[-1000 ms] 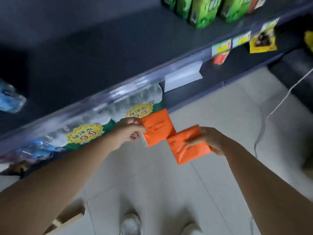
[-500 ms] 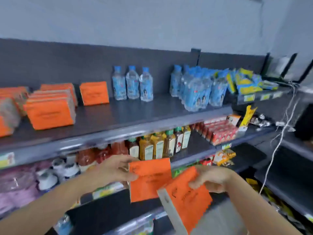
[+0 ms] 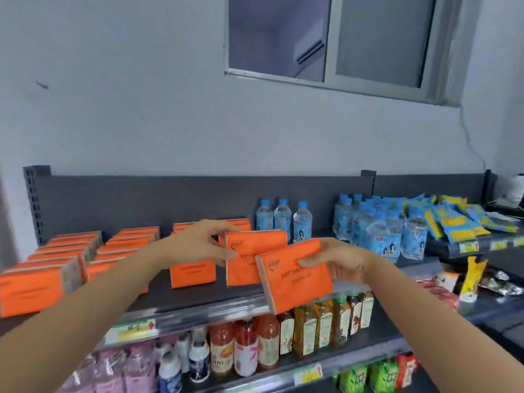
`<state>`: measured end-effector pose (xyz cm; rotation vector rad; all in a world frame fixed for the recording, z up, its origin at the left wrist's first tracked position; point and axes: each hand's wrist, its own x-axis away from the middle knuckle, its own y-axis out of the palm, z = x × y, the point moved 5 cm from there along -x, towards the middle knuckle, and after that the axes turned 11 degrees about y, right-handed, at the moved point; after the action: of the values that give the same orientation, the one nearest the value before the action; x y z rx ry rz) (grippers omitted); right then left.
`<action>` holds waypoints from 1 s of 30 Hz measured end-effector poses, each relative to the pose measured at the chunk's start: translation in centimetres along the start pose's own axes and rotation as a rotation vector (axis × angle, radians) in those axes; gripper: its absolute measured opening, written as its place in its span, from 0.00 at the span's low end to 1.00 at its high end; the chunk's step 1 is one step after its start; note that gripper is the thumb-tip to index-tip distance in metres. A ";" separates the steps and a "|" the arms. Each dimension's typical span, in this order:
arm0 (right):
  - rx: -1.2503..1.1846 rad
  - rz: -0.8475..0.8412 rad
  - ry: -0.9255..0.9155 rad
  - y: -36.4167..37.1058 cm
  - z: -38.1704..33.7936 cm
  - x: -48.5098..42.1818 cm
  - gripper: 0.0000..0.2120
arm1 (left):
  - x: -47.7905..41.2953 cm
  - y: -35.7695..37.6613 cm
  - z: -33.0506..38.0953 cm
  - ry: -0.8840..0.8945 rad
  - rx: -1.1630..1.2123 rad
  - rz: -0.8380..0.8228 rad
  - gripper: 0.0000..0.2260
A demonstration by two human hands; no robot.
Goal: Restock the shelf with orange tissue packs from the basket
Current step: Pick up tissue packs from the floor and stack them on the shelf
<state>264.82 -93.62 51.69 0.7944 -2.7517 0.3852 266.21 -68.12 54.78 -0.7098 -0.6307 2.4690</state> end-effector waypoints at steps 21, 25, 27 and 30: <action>0.091 0.483 -0.185 -8.3 0.9 -18.2 0.20 | -13.7 -5.1 -15.0 -0.261 -0.533 0.091 0.19; 0.330 0.496 -0.294 -9.6 -0.2 -22.2 0.19 | -15.6 -4.8 -17.6 -0.317 -0.769 0.013 0.22; 0.492 0.504 -0.343 -9.6 -0.5 -24.0 0.20 | -16.1 -4.8 -18.3 -0.320 -0.859 -0.003 0.21; 0.705 0.485 -0.397 -8.7 -0.4 -26.4 0.21 | -16.7 -4.7 -18.9 -0.324 -0.984 -0.062 0.19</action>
<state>291.26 -87.86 45.49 0.3249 -3.1796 1.4947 291.21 -68.38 48.96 -0.5816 -2.0076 2.1212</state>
